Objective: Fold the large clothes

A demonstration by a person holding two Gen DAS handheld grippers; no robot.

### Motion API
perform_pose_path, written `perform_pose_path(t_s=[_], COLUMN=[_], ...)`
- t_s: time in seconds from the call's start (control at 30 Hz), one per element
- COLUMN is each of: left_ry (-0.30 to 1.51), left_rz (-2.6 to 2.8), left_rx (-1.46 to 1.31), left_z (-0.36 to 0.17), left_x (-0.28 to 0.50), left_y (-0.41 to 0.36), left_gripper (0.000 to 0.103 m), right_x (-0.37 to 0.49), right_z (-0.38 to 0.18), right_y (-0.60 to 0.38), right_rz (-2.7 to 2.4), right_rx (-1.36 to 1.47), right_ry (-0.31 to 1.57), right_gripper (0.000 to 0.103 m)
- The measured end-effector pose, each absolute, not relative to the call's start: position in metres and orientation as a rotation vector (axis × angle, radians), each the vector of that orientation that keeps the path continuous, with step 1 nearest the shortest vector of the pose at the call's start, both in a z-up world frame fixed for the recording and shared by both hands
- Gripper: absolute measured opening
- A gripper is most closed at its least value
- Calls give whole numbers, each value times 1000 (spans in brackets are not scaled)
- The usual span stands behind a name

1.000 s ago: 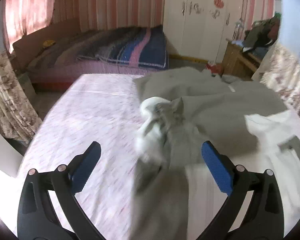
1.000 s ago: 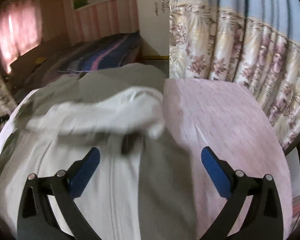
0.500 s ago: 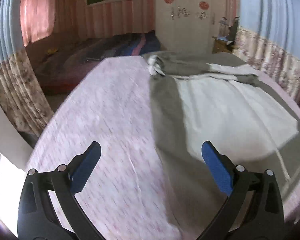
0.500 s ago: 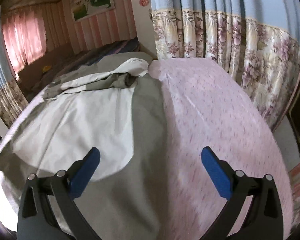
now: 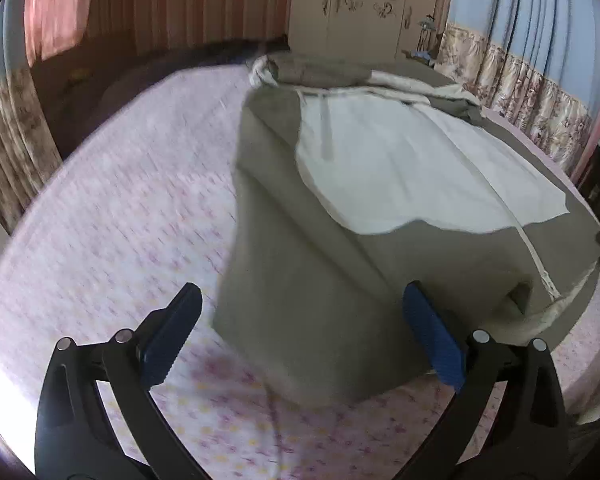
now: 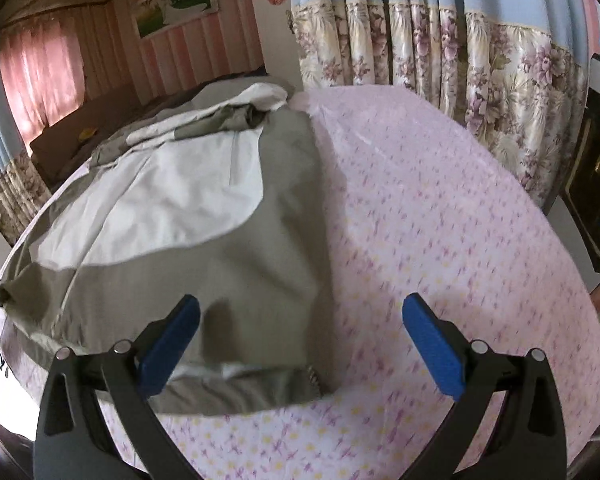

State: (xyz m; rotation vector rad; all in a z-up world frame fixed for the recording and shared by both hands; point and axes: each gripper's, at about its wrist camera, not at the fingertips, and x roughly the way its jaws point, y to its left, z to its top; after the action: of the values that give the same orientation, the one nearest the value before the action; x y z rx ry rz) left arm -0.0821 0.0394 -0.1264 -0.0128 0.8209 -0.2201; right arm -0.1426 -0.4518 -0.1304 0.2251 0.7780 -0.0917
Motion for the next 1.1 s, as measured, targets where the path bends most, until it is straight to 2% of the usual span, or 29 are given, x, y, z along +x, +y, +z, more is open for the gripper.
perform_pose_path(t_s=[0.07, 0.1, 0.13, 0.17, 0.3, 0.33, 0.57, 0.6, 0.63, 0.67, 0.77, 0.83, 0.9, 0.97, 1.1], left_ry=[837, 848, 848, 842, 843, 840, 814, 815, 814, 814, 821, 823, 824, 820, 804], left_rz=[-215, -221, -219, -216, -217, -215, -185, -185, -186, -188, -186, -191, -211, -223, -247], left_rx=[-22, -27, -21, -1, 19, 9, -1, 1, 12, 21, 29, 26, 15, 5, -9], left_z=[-133, -136, -138, -139, -140, -139, -140, -139, -138, -136, -133, -130, -127, -122, -110], left_x=[-82, -82, -82, -83, -83, -83, -86, -86, -86, -86, -86, -87, -87, -87, -88], left_y=[36, 35, 32, 29, 26, 27, 24, 25, 25, 24, 23, 24, 23, 24, 27], left_gripper=[100, 99, 98, 97, 94, 94, 93, 87, 76, 72, 50, 32, 23, 21, 17], right_x=[-144, -144, -142, -141, -139, -139, -139, -139, -140, -140, -140, -140, -141, -141, -142], right_z=[-133, -134, -136, -137, -138, -137, -136, -136, -135, -136, -135, -133, -132, -128, -118], right_y=[-447, -444, -440, -436, -431, -431, -423, -423, -423, -423, -423, -425, -425, -425, -427], right_rz=[-78, -71, -66, -65, -105, -105, -88, -86, -85, -84, -85, -86, -85, -83, -63], right_rx=[233, 228, 215, 205, 208, 209, 161, 158, 159, 160, 159, 170, 176, 175, 201], right_ry=[777, 778, 782, 793, 803, 803, 792, 790, 787, 787, 784, 780, 775, 764, 741], right_gripper=[100, 90, 71, 61, 37, 35, 28, 28, 28, 28, 28, 28, 28, 27, 16])
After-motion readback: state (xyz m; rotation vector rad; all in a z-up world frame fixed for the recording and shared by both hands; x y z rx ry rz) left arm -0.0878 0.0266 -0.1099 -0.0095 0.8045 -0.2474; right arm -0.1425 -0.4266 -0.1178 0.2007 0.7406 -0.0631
